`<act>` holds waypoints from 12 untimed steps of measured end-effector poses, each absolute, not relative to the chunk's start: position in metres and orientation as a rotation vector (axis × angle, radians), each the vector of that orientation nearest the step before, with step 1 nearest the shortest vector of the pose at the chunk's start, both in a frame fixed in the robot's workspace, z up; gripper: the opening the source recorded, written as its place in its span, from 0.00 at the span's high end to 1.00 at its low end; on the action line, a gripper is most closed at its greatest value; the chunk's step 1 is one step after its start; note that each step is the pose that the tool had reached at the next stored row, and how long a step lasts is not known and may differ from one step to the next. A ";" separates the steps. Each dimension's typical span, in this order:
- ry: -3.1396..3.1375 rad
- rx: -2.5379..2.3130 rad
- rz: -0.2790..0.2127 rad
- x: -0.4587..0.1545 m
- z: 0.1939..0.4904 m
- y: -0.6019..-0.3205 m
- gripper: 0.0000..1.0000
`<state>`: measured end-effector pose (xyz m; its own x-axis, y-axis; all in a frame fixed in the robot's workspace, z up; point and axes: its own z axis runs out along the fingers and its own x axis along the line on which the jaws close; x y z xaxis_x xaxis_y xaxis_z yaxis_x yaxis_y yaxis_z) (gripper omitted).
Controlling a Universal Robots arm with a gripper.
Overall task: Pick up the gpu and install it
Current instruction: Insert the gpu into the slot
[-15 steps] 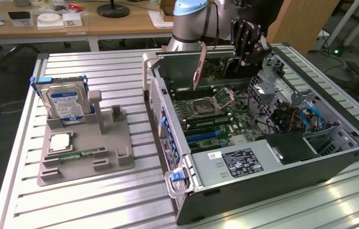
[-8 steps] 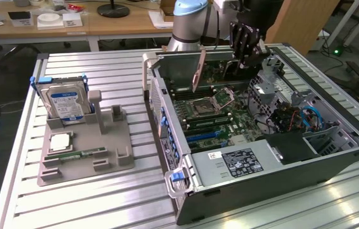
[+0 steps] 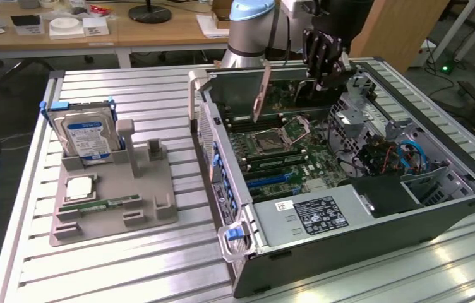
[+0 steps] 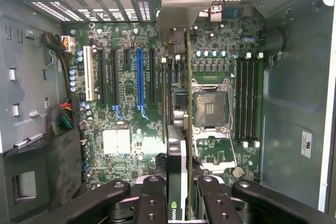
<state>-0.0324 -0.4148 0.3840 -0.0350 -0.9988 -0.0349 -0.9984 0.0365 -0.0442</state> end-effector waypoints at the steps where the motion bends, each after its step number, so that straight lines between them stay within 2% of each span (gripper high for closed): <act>1: 2.221 -2.143 -0.012 -0.032 0.384 -0.415 0.73; 12: 2.221 -2.143 -0.012 -0.033 0.380 -0.419 0.73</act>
<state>-0.0329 -0.4188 0.3798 -0.0351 -0.9988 -0.0349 -0.9984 0.0366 -0.0440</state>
